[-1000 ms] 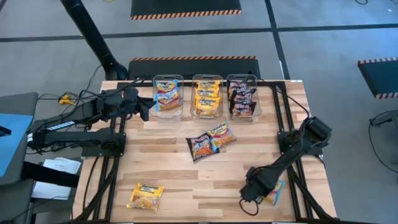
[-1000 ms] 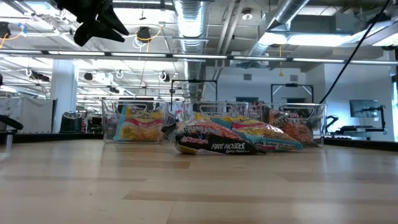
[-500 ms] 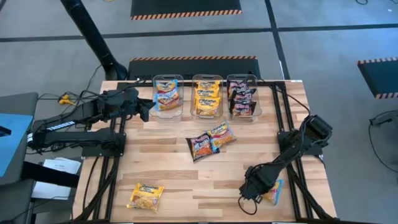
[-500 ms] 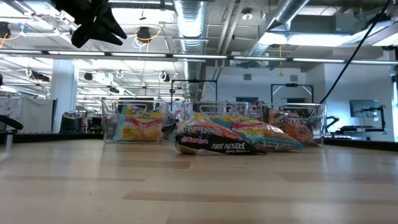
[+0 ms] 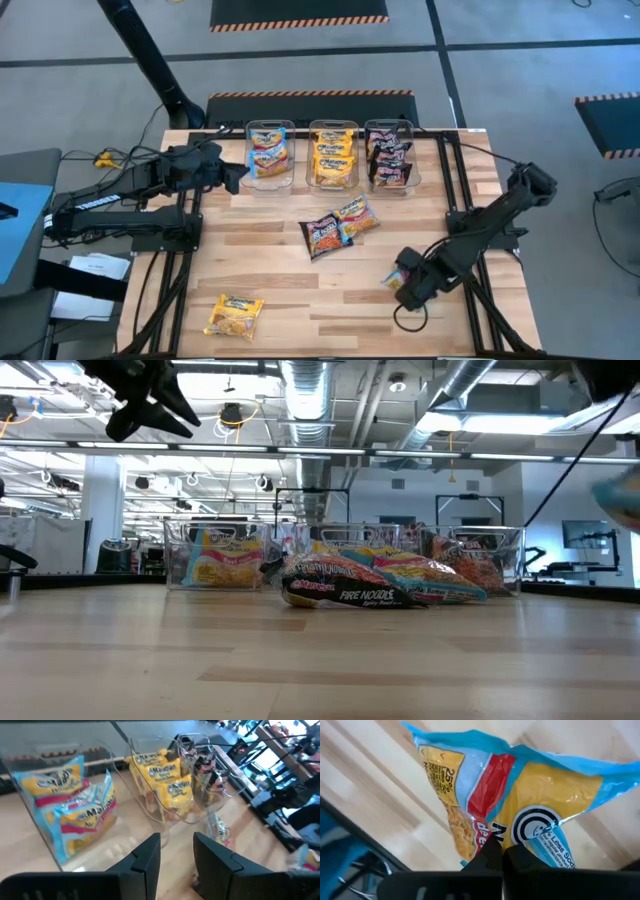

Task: Sort Maruchan noodles
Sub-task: Put the blue noodle pack into the left transparent bin

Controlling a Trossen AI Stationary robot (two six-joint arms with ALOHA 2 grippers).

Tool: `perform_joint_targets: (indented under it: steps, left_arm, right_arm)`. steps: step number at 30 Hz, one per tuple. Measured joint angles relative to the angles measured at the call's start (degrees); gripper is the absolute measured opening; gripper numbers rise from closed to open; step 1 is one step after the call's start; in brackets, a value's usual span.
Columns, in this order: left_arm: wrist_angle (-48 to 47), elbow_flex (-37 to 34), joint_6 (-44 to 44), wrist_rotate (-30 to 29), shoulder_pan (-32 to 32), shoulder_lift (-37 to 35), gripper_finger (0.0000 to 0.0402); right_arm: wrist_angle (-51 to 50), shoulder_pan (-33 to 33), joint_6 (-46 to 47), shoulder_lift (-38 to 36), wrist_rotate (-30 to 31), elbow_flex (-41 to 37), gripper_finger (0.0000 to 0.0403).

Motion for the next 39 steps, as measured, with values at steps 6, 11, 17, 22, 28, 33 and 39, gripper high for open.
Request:
perform_joint_targets:
  steps: [6, 11, 17, 22, 28, 33, 39]
  left_arm:
    - [0.21, 0.00, -1.22, 4.60, -0.02, 0.51, 0.0106]
    - [0.29, 0.00, -2.11, 6.01, -0.01, 2.79, 0.0128]
    - [5.01, -0.02, -7.98, 7.94, 0.02, 7.39, 0.0171]
    - [8.88, -0.02, -10.43, 14.71, -0.50, 11.38, 0.0178]
    - [15.79, -0.02, -14.29, 18.69, -2.96, 16.24, 0.0178]
    - [22.23, -0.02, -15.90, 19.44, -5.02, 19.63, 0.0178]
    - [28.08, -0.02, -16.52, 19.45, -6.76, 22.67, 0.0178]
  right_arm:
    - [0.81, -1.19, -1.54, -4.86, 5.32, 0.02, 0.0003]
    - [5.88, -3.51, -7.19, -7.17, 8.73, 0.07, 0.0003]
    - [12.96, -8.81, -17.77, -7.47, 10.92, 0.07, 0.0003]
    - [15.74, -14.03, -25.86, -7.47, 10.92, 0.11, 0.0003]
    - [20.00, -20.45, -34.71, -7.49, 10.89, 0.11, 0.0003]
    - [21.92, -24.75, -40.63, -7.49, 10.84, 1.00, 0.0002]
    - [22.25, -29.36, -47.93, -7.49, 11.13, 5.74, 0.0002]
